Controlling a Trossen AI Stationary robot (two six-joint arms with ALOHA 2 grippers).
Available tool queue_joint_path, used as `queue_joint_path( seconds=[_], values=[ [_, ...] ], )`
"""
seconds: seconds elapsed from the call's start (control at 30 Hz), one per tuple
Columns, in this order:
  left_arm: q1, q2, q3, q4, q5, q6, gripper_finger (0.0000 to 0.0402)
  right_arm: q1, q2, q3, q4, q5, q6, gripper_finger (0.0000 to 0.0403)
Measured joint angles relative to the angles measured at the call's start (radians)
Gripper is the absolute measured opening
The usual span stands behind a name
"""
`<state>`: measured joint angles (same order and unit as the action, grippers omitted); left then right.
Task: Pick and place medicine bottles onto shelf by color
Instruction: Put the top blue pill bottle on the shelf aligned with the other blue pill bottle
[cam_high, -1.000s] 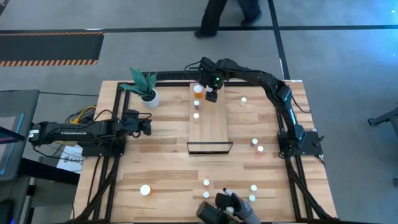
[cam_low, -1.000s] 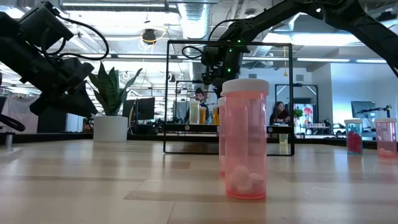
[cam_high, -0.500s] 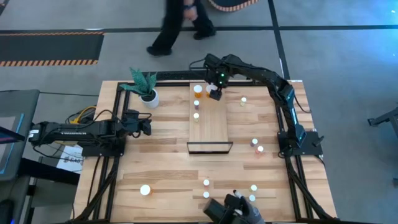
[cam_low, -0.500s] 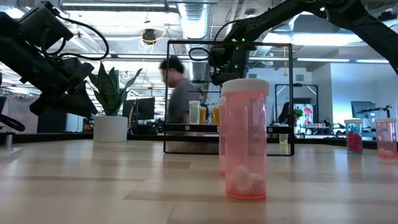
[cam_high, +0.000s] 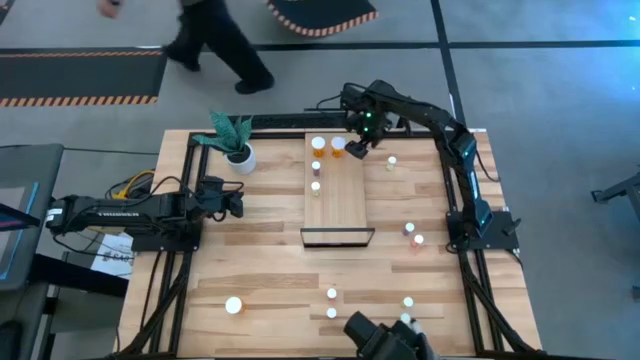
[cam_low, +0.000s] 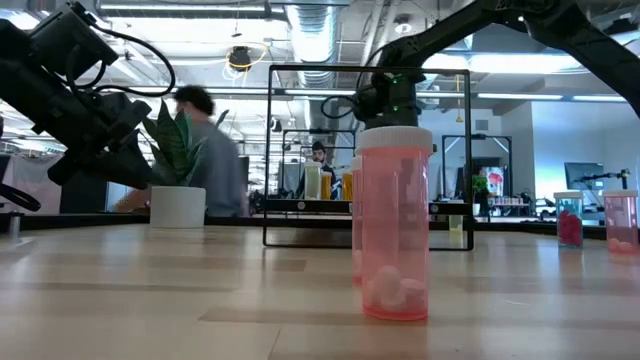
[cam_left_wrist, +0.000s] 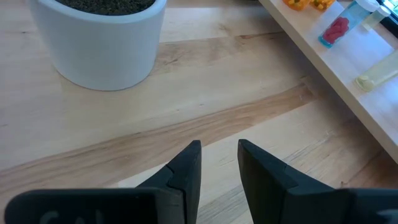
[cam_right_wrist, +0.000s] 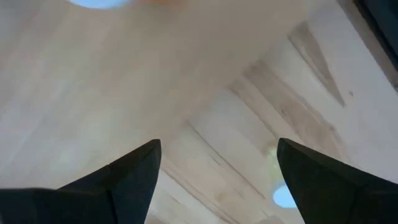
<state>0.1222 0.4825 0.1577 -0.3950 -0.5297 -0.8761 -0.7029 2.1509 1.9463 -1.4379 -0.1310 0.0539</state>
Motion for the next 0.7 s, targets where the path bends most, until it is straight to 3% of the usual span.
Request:
queue_joint_path(
  seconds=[0.2,0.37,0.57,0.7],
  values=[
    [0.0,0.0,0.0,0.0,0.001,0.0,0.0091,-0.037,-0.056,-0.154,0.03,-0.045,0.059,0.0341],
    [0.0,0.0,0.0,-0.005,0.002,0.0,0.0091,-0.076,-0.189,-0.357,0.206,-0.053,0.115,0.0341],
    [0.0,0.0,0.0,-0.006,0.002,0.0,0.0091,-0.089,-0.352,-0.592,0.416,0.044,0.191,0.0341],
    [0.0,0.0,0.0,-0.007,0.002,0.0,0.0091,-0.101,-0.401,-0.698,0.503,0.048,0.193,0.0338]
  ],
)
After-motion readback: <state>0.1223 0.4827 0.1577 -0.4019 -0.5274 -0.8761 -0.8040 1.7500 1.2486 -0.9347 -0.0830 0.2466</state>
